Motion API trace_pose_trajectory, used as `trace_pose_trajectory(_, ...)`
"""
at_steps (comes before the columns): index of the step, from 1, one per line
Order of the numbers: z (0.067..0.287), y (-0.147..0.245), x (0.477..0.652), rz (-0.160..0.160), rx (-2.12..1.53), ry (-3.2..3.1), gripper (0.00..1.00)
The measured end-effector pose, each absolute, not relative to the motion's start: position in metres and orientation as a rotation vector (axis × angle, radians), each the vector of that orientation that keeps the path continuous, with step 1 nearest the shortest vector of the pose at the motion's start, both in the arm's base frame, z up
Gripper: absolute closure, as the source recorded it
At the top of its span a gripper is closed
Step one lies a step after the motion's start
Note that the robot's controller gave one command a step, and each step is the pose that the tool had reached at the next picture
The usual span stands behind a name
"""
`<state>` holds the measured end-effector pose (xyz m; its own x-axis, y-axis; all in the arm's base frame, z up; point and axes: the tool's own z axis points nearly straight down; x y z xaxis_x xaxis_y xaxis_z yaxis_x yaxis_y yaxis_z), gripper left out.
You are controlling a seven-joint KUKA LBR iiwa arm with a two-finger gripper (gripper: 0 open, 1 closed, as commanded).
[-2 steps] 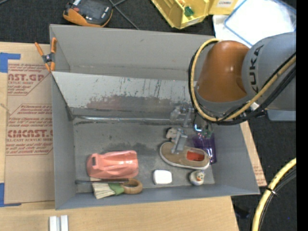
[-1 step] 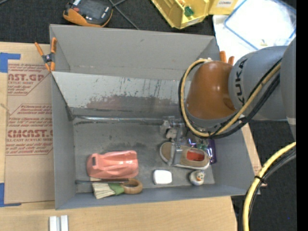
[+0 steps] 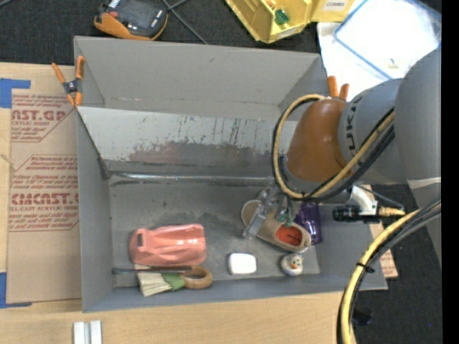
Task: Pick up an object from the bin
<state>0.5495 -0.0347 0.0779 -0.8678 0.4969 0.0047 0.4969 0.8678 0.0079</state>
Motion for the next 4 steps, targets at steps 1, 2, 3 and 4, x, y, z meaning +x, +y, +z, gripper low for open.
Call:
trace_pose_trajectory(1, 0.078, -0.035, 0.549, -0.014, -0.807, -3.034, 1.00)
trace_pose_trajectory(2, 0.107, -0.033, 0.546, -0.015, -0.820, -3.030, 1.00)
trace_pose_trajectory(3, 0.213, -0.033, 0.550, -0.013, -0.765, -3.040, 1.00)
trace_pose_trajectory(4, 0.153, -0.039, 0.551, -0.024, -0.774, -3.051, 1.00)
